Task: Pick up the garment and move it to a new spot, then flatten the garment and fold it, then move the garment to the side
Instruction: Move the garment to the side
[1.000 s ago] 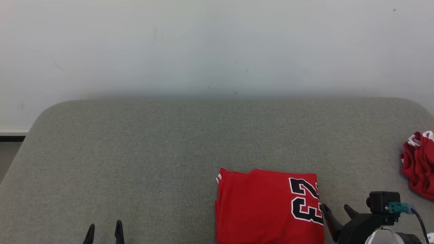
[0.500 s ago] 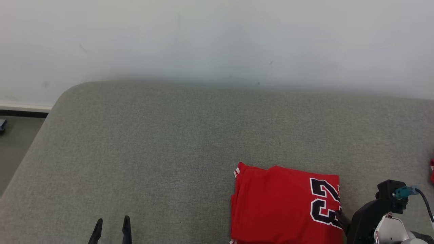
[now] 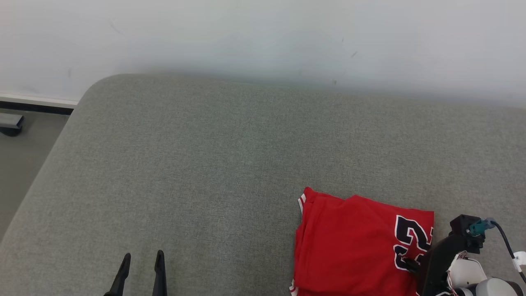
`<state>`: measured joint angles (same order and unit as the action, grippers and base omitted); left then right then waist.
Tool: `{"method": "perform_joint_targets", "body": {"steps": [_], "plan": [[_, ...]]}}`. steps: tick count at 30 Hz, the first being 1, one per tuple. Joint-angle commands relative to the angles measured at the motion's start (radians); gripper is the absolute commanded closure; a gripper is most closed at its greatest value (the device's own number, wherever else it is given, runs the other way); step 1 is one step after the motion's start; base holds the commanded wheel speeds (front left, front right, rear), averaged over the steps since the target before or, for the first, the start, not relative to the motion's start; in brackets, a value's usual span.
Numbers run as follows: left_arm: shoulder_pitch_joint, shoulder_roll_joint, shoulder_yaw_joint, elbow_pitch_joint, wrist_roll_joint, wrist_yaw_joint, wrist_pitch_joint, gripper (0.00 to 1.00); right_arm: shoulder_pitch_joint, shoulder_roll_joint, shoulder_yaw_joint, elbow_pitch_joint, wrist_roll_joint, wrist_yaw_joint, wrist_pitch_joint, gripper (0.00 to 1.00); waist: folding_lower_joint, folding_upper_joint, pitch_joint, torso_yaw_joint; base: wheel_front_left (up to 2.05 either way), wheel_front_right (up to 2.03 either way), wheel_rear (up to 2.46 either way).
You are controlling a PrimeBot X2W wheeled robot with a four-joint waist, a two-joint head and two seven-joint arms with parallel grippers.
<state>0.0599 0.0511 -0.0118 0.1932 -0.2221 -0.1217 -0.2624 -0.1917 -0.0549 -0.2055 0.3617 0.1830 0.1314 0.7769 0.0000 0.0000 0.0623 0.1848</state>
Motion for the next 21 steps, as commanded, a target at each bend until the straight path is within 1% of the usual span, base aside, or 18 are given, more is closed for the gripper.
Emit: {"method": "perform_joint_targets", "body": {"steps": [1,2,5,8,17,18,21], "plan": [[-0.010,-0.001,-0.003,-0.005,-0.004,0.007,-0.003,0.00,0.004,0.009,0.011,0.026,-0.008,-0.002,0.003,0.55,0.0000,0.0000,0.006,0.002,0.00,0.00,0.00],[-0.012,-0.001,-0.005,-0.008,-0.005,0.007,-0.003,0.00,0.000,0.009,0.013,0.031,-0.010,-0.001,-0.001,1.00,0.0000,0.0000,0.008,0.001,0.00,0.00,0.00],[-0.017,-0.001,-0.010,-0.015,-0.010,0.009,-0.003,0.00,-0.026,0.003,0.023,0.036,-0.026,-0.001,-0.008,1.00,0.0000,0.0000,0.015,-0.006,0.00,0.00,0.00],[-0.023,-0.002,-0.015,-0.026,-0.013,0.013,-0.002,0.00,-0.080,-0.026,0.052,0.020,-0.039,-0.001,-0.006,1.00,0.0000,0.0000,0.022,-0.022,0.00,0.00,0.00],[-0.055,-0.002,-0.042,-0.082,-0.041,0.027,-0.003,0.00,-0.311,-0.159,0.187,-0.041,-0.022,-0.001,0.075,1.00,0.0000,0.0000,0.079,-0.114,0.00,0.00,0.00],[-0.055,-0.002,-0.042,-0.082,-0.041,0.027,-0.003,0.00,-0.311,-0.159,0.187,-0.041,-0.022,-0.001,0.075,1.00,0.0000,0.0000,0.079,-0.114,0.00,0.00,0.00],[-0.077,-0.001,-0.061,-0.101,-0.049,0.034,-0.002,0.00,-0.385,-0.213,0.217,-0.065,-0.021,-0.001,0.105,1.00,0.0000,0.0000,0.111,-0.151,0.00,0.00,0.00]]}}
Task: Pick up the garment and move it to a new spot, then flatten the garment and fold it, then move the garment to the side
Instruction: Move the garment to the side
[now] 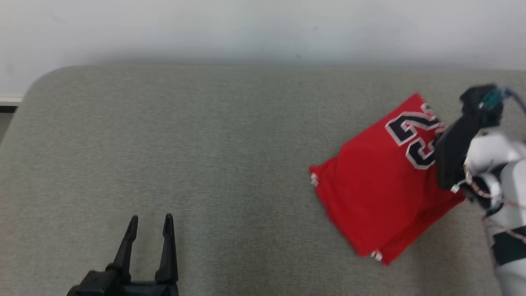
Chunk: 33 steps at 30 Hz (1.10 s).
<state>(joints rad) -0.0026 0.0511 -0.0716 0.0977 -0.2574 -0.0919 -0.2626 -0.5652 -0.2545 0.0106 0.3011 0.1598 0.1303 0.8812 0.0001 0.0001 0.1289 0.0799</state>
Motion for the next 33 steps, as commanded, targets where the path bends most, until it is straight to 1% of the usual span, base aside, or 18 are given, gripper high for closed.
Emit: {"method": "perform_joint_targets", "body": {"steps": [1,2,9,12,16,22,28,31,33], "plan": [[-0.022,-0.001,-0.006,-0.010,-0.016,0.004,-0.002,0.00,-0.033,-0.030,0.010,-0.012,0.005,0.000,0.010,1.00,-0.0001,-0.0001,0.056,-0.060,0.00,0.00,0.00],[-0.037,-0.001,-0.014,-0.021,-0.012,0.008,-0.002,0.00,-0.071,-0.061,0.025,-0.028,0.012,0.000,0.023,1.00,-0.0001,-0.0001,0.077,-0.088,0.00,0.00,0.00],[-0.092,-0.001,-0.025,-0.046,0.003,0.005,-0.002,0.00,-0.140,-0.145,0.016,-0.088,0.033,0.000,0.045,1.00,-0.0001,-0.0001,0.149,-0.184,0.00,0.00,0.00],[-0.110,-0.001,-0.023,-0.056,0.013,0.002,-0.002,0.00,-0.151,-0.174,0.006,-0.111,0.035,0.000,0.039,1.00,-0.0001,-0.0001,0.175,-0.217,0.00,0.00,0.00],[-0.133,-0.001,-0.023,-0.062,0.031,-0.005,-0.002,0.00,-0.152,-0.208,-0.025,-0.133,0.030,0.000,0.038,1.00,-0.0001,-0.0001,0.209,-0.245,0.00,0.00,0.00],[-0.164,0.000,-0.024,-0.061,0.052,-0.020,-0.002,0.00,-0.116,-0.275,-0.070,-0.159,0.018,0.000,0.034,1.00,-0.0001,-0.0001,0.258,-0.251,0.00,0.00,0.00],[-0.177,0.000,-0.014,-0.059,0.069,-0.032,-0.002,0.00,-0.064,-0.372,-0.114,-0.191,0.005,0.000,0.024,1.00,-0.0001,-0.0001,0.294,-0.245,0.00,0.00,0.00],[-0.185,0.000,-0.011,-0.058,0.075,-0.034,-0.002,0.00,-0.045,-0.420,-0.141,-0.192,-0.020,0.000,0.000,1.00,-0.0001,-0.0001,0.312,-0.241,0.00,0.00,0.00],[-0.195,0.000,-0.015,-0.062,0.084,-0.037,-0.002,0.00,-0.034,-0.438,-0.165,-0.179,-0.034,0.000,-0.027,1.00,-0.0001,-0.0001,0.328,-0.236,0.00,0.00,0.00]]}}
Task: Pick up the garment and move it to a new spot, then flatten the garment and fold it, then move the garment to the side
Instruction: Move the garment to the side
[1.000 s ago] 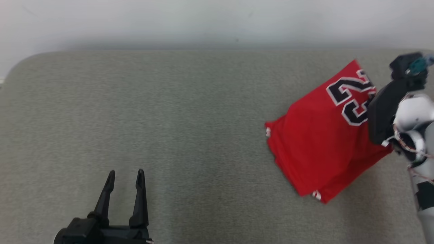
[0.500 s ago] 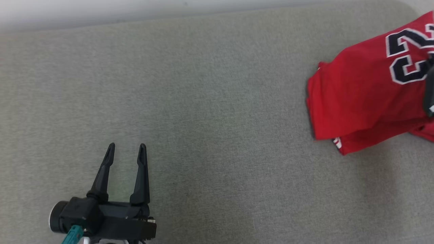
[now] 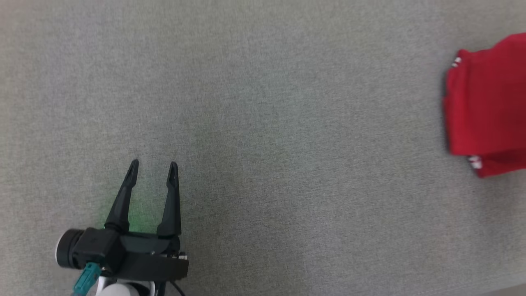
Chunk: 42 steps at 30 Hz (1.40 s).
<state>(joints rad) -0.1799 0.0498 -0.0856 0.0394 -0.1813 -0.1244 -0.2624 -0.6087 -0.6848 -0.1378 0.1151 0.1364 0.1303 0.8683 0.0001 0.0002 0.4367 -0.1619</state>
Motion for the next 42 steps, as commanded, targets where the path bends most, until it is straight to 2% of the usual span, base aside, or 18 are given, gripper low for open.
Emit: {"method": "perform_joint_targets", "body": {"steps": [1,4,8,12,13,14,15,16,20,24,34,42], "plan": [[-0.022,0.003,-0.003,-0.007,0.012,-0.006,-0.002,0.00,0.014,-0.014,-0.024,0.014,-0.021,0.000,-0.034,1.00,-0.0001,-0.0002,0.028,0.009,0.00,0.00,0.00],[-0.038,0.008,-0.011,-0.028,0.026,-0.007,-0.003,0.00,0.024,-0.019,-0.064,0.047,-0.057,0.000,-0.098,1.00,-0.0001,-0.0002,0.054,0.019,0.00,0.00,0.00],[-0.054,0.017,-0.013,-0.054,0.035,-0.006,-0.003,0.00,0.026,0.013,-0.126,0.089,-0.092,0.000,-0.158,1.00,-0.0001,-0.0002,0.082,0.026,0.00,0.00,0.00],[-0.067,0.032,-0.018,-0.099,0.043,-0.006,-0.003,0.00,0.031,0.046,-0.217,0.135,-0.183,0.000,-0.228,1.00,-0.0001,-0.0002,0.103,0.030,0.00,0.00,0.00],[-0.063,0.035,-0.019,-0.106,0.041,-0.005,-0.003,0.00,0.037,0.054,-0.234,0.144,-0.206,0.000,-0.244,0.90,-0.0001,-0.0002,0.103,0.030,0.00,0.00,0.00],[-0.059,0.039,-0.019,-0.115,0.042,-0.005,-0.003,0.00,0.042,0.064,-0.255,0.152,-0.224,0.000,-0.261,0.66,-0.0001,-0.0002,0.102,0.030,0.00,0.00,0.00],[-0.053,0.041,-0.017,-0.120,0.040,-0.005,-0.003,0.00,0.048,0.072,-0.274,0.159,-0.243,0.000,-0.277,0.48,-0.0001,-0.0002,0.101,0.030,0.00,0.00,0.00],[-0.049,0.042,-0.014,-0.126,0.039,-0.005,-0.003,0.00,0.051,0.083,-0.293,0.162,-0.255,0.000,-0.296,0.00,-0.0001,-0.0002,0.098,0.029,0.00,0.00,0.00],[-0.026,0.051,-0.001,-0.134,0.033,-0.005,-0.003,0.00,0.062,0.134,-0.322,0.166,-0.282,0.000,-0.387,0.00,-0.0001,-0.0002,0.072,0.016,0.00,0.00,0.00],[-0.012,0.036,0.030,-0.139,0.022,-0.005,-0.003,0.00,0.079,0.177,-0.294,0.146,-0.264,0.000,-0.484,0.00,-0.0001,-0.0002,0.026,0.004,0.00,0.00,0.00],[0.071,0.011,0.090,-0.063,0.007,-0.005,-0.003,0.00,0.223,0.348,-0.149,-0.004,-0.160,0.000,-0.696,0.00,-0.0001,-0.0002,-0.165,0.018,0.00,0.00,0.00],[0.153,0.001,0.141,-0.006,-0.012,0.022,-0.003,0.00,0.389,0.407,-0.038,-0.068,-0.066,0.000,-0.829,0.00,-0.0001,-0.0002,-0.313,0.054,0.00,0.00,0.00]]}}
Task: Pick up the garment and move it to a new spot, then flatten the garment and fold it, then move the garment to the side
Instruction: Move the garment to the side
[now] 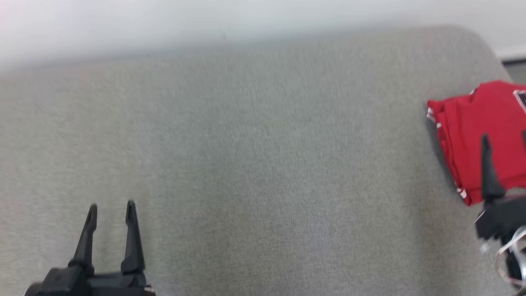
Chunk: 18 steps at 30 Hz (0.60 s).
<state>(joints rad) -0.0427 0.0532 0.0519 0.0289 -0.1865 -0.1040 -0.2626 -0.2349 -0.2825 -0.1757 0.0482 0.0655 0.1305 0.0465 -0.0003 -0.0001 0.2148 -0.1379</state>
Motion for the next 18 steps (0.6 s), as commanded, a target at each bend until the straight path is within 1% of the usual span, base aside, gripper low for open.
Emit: {"method": "perform_joint_targets", "body": {"steps": [1,6,7,11,14,18], "plan": [[0.026,-0.003,0.009,0.011,-0.013,0.009,-0.002,0.00,0.031,0.004,0.010,0.000,0.017,0.000,-0.023,0.00,0.0003,0.0001,-0.108,0.034,0.00,0.00,0.00],[0.074,-0.004,0.025,0.049,-0.051,0.042,-0.002,0.00,0.101,0.021,0.070,0.018,0.067,0.000,-0.108,0.00,0.0003,0.0001,-0.176,0.054,0.00,0.00,0.00],[0.074,-0.004,0.025,0.049,-0.051,0.042,-0.002,0.00,0.101,0.021,0.070,0.018,0.067,0.000,-0.108,0.00,0.0003,0.0001,-0.176,0.054,0.00,0.00,0.00],[0.108,-0.003,0.043,0.067,-0.063,0.060,-0.002,0.00,0.144,0.036,0.117,0.048,0.095,0.000,-0.163,0.00,0.0003,0.0001,-0.213,0.065,0.00,0.00,0.00],[0.129,-0.003,0.051,0.085,-0.070,0.067,-0.002,0.00,0.172,0.053,0.137,0.061,0.098,0.000,-0.192,0.00,0.0003,0.0001,-0.232,0.075,0.00,0.00,0.00],[0.147,-0.004,0.055,0.107,-0.072,0.067,-0.002,0.00,0.203,0.078,0.155,0.088,0.102,0.000,-0.232,0.00,0.0003,0.0001,-0.253,0.087,0.00,0.00,0.00]]}}
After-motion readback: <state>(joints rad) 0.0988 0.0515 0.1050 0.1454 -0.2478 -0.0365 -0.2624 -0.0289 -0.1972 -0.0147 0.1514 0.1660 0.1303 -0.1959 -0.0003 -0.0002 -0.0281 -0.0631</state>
